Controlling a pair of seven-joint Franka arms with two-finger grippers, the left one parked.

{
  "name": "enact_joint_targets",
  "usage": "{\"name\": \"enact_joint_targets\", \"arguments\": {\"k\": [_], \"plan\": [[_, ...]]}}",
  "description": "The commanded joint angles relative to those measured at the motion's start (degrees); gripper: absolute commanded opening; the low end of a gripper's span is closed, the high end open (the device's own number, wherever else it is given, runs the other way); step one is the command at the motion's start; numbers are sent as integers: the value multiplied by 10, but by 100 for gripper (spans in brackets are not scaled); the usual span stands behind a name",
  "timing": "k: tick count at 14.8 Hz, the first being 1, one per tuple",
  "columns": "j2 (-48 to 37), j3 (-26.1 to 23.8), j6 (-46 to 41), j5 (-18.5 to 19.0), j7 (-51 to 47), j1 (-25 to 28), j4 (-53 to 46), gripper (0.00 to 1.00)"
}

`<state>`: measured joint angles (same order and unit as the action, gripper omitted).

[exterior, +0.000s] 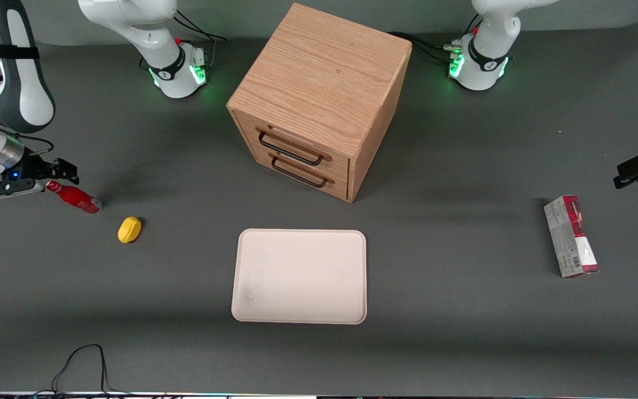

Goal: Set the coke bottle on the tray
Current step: 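Lower the right gripper and close it around the bottle's cap end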

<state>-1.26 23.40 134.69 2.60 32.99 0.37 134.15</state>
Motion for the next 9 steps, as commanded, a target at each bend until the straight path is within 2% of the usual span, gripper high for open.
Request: {"name": "enact_joint_targets", "arguments": {"k": [1,9], "plan": [[6,4,14,4,25,-9,5,100],[42,3,67,4,32,-21,17,100]]}}
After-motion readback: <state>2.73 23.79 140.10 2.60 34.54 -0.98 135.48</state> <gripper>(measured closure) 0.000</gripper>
